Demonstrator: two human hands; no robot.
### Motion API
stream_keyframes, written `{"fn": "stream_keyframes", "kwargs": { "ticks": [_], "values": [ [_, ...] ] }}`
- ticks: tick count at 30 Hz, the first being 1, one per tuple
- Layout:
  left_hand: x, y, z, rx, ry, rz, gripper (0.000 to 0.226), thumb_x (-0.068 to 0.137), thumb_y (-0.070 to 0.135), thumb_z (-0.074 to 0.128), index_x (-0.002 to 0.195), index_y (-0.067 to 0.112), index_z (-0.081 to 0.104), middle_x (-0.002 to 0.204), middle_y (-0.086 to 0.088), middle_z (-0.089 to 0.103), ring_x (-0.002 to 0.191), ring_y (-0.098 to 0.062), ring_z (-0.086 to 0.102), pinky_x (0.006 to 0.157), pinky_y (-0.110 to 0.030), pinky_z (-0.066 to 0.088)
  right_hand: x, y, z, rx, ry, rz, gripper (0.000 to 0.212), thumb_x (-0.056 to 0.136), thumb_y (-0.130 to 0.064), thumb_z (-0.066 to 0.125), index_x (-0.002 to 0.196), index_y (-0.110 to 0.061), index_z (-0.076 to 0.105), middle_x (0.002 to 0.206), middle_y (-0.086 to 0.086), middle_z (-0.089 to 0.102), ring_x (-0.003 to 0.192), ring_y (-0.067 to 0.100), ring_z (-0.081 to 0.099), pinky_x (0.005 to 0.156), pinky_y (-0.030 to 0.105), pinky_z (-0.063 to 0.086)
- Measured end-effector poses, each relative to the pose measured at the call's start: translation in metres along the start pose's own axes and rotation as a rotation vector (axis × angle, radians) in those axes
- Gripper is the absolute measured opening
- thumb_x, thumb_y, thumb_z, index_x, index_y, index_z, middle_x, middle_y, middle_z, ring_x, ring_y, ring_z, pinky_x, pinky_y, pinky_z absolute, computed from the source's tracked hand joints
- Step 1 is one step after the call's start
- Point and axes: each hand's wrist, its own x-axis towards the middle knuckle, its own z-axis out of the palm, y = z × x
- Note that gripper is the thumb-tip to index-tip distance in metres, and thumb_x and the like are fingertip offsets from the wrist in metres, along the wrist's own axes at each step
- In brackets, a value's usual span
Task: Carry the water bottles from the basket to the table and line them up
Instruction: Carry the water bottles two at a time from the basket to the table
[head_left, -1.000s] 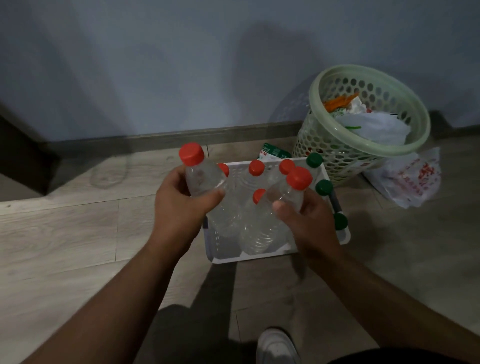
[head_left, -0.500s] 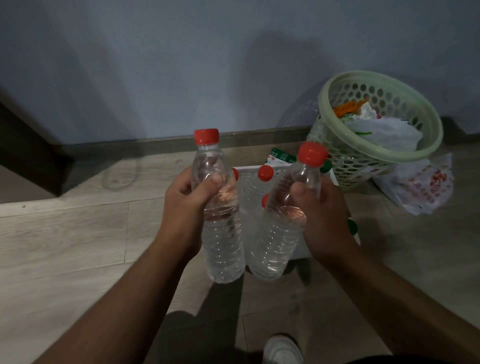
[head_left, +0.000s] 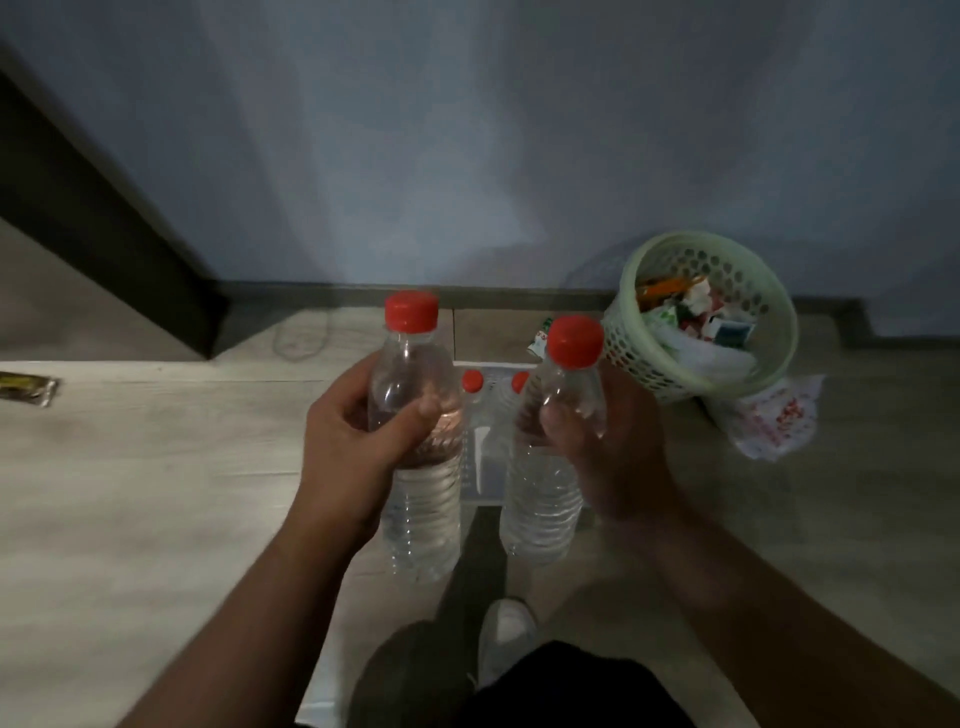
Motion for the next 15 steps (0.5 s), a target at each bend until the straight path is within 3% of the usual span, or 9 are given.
{"fn": "stream_keyframes", "kwargs": {
  "ticks": [7, 12, 15],
  "values": [
    [-0.073, 0.213, 0.006, 0.019, 0.042, 0.003, 0.032, 0.057, 0.032, 0.073, 0.089, 0.033, 0.075, 0.083, -0.001, 0.074, 0.081, -0.024, 0.069, 0.074, -0.040, 0.053, -0.027, -0.225, -0.036, -0.086, -0.061, -0.040, 0.040, 0.067, -0.038, 0.056, 0.078, -0.001, 0.064, 0.069, 0.010, 0.068, 0.066, 0.025, 0.067, 0.062, 0.044, 0.054],
    [-0.125, 0.371, 0.009, 0.006, 0.034, 0.089, 0.033, 0.054, 0.030, 0.072, 0.087, 0.033, 0.076, 0.078, 0.003, 0.073, 0.076, -0.018, 0.068, 0.070, -0.033, 0.055, -0.052, -0.380, -0.053, -0.001, -0.062, -0.027, 0.039, 0.065, -0.036, 0.063, 0.088, -0.004, 0.064, 0.077, 0.012, 0.071, 0.074, 0.030, 0.069, 0.068, 0.055, 0.056],
    [-0.154, 0.451, 0.003, -0.011, 0.016, 0.180, 0.033, 0.053, 0.030, 0.073, 0.085, 0.034, 0.076, 0.076, 0.003, 0.073, 0.071, -0.013, 0.068, 0.066, -0.027, 0.055, -0.069, -0.466, -0.054, -0.007, -0.046, -0.103, 0.033, 0.063, -0.037, 0.061, 0.083, -0.011, 0.064, 0.073, 0.005, 0.069, 0.069, 0.023, 0.068, 0.066, 0.051, 0.057]
  ]
}}
